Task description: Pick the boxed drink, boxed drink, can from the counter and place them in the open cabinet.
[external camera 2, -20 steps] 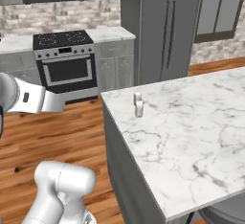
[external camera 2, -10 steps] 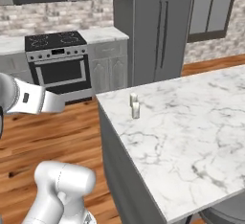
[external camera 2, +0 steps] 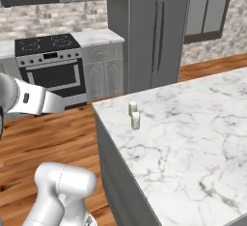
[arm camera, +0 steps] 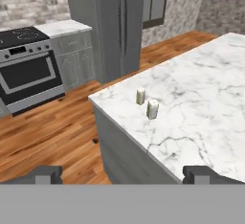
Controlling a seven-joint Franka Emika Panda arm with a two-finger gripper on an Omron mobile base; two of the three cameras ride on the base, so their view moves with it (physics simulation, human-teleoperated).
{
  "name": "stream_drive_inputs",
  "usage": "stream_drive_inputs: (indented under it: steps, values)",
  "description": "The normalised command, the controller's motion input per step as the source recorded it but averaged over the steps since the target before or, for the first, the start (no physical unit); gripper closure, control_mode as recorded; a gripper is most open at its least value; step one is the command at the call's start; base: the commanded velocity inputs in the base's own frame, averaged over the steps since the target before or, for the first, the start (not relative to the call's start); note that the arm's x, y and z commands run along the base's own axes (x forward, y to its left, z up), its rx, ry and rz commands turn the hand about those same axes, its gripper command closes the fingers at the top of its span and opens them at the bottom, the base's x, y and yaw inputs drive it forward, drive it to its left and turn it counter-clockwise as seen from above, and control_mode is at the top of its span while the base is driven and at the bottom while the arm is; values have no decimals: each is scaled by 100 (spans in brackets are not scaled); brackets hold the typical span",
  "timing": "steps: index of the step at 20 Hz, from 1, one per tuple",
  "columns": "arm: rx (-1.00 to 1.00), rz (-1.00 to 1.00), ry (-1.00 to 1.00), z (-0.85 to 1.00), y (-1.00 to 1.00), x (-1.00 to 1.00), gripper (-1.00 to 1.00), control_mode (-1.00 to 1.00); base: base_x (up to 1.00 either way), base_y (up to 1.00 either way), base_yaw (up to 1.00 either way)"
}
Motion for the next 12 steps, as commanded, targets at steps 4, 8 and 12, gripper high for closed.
stream_drive_inputs:
  steps: [4,8,12]
  values:
    - [0,0,0,0,0,0,-100,100,42,0,-11]
    - [0,0,0,0,0,0,-100,100,12,-1,-10]
    - [1,-1,0,0,0,0,-100,-100,0,-1,-2]
